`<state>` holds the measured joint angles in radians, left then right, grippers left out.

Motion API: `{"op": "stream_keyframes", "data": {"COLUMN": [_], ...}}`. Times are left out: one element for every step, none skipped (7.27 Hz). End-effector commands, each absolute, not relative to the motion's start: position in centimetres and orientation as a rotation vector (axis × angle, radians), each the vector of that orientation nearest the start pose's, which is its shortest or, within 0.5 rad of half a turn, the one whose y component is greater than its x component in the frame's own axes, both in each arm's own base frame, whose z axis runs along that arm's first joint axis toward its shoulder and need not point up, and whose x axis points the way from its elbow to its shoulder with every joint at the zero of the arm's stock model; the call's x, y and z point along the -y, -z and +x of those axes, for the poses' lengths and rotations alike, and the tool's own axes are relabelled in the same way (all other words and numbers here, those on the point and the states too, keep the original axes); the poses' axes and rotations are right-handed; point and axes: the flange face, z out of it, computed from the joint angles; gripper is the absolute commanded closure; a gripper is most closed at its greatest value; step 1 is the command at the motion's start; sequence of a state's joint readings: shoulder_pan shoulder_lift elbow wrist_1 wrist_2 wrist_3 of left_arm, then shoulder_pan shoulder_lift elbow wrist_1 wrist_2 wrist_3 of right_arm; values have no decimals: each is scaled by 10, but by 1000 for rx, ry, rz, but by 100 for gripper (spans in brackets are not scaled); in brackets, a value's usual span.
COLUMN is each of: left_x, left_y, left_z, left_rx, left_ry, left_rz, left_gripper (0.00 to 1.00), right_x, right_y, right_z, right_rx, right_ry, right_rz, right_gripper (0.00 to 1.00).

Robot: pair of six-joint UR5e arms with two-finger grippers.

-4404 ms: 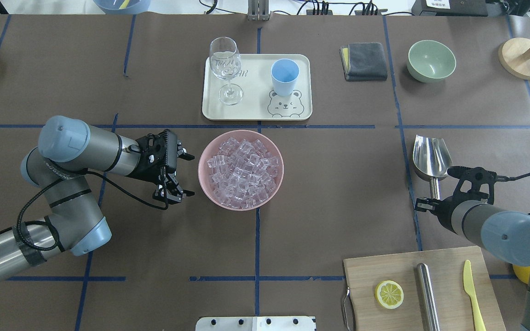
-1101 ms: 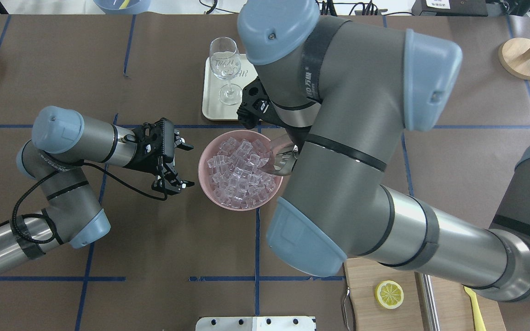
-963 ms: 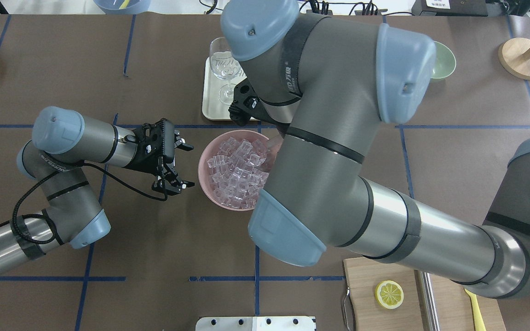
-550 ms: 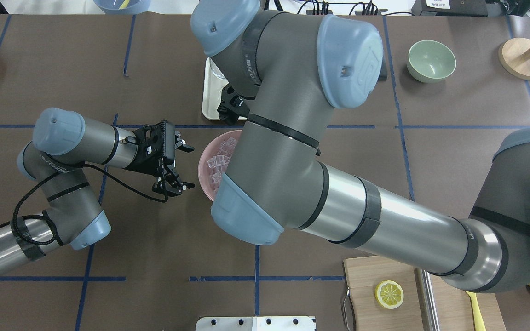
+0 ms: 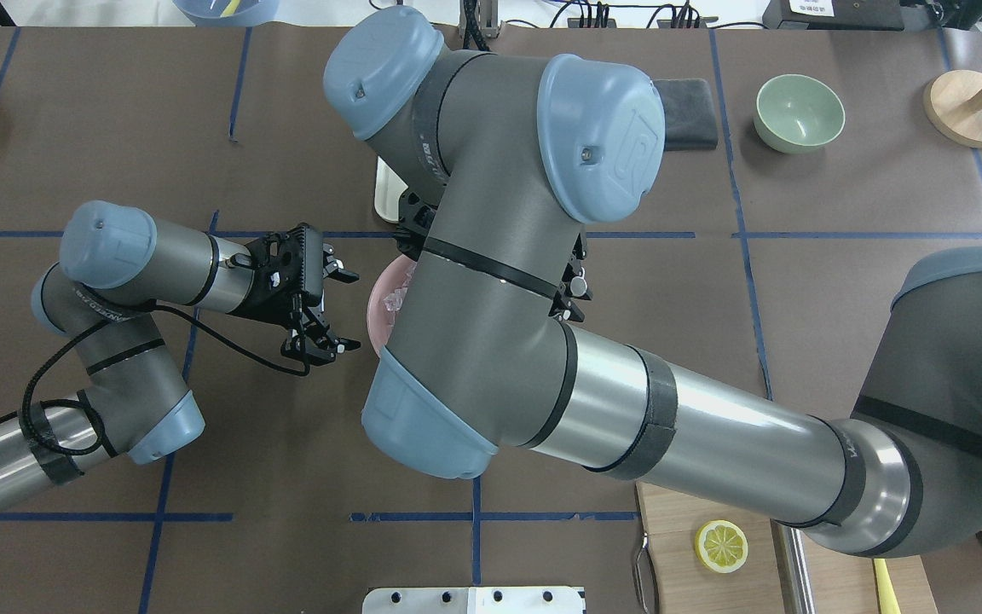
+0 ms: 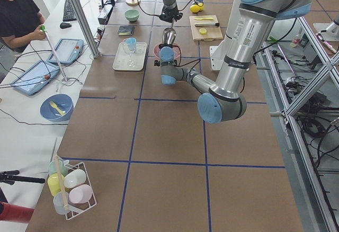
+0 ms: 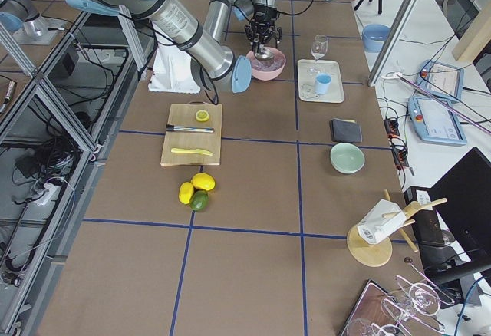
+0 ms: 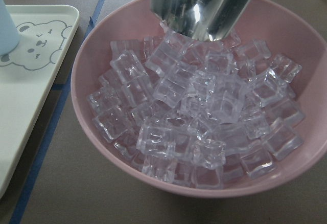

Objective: Put ice in cup with scoop
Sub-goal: 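Push the scoop down into the ice cubes with the right gripper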

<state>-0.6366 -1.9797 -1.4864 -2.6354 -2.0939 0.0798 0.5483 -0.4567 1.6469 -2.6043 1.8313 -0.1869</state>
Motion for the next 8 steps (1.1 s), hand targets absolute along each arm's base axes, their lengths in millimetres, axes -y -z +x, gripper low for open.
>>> {"op": "stream_keyframes", "data": {"left_x": [450,450,450,450,450,450,450,450], "left_y": [-344,-344,-345,-345,-345,-345,-346,-346], "left_z": [468,468,468,468,468,468,468,468], "left_rx": [-1029,-1029,-1029,-1029,-1029,-1029,-1029,-1029], "left_ry": [-1186,-1186,-1186,-1186,-1186,-1186,-1186,-1186], "left_rz": [1137,1137,1135,1135,1137,1137,1135,1135], "left_gripper": [0,0,0,0,0,0,0,0], "right_x": [424,423,423,420,415,414,417,417], "right_y": [-66,-69,-70,-73,-79,-81,-96,-101], "right_z": [-494,-501,-503,-506,-512,-515,-519,-521], "right_rx": [312,306,304,303,301,309,332,342], "right_ry": [1243,1248,1249,1256,1265,1263,1256,1258], "right_rz": [40,27,23,19,12,21,50,64], "right_gripper": [100,100,100,100,100,100,100,100]}}
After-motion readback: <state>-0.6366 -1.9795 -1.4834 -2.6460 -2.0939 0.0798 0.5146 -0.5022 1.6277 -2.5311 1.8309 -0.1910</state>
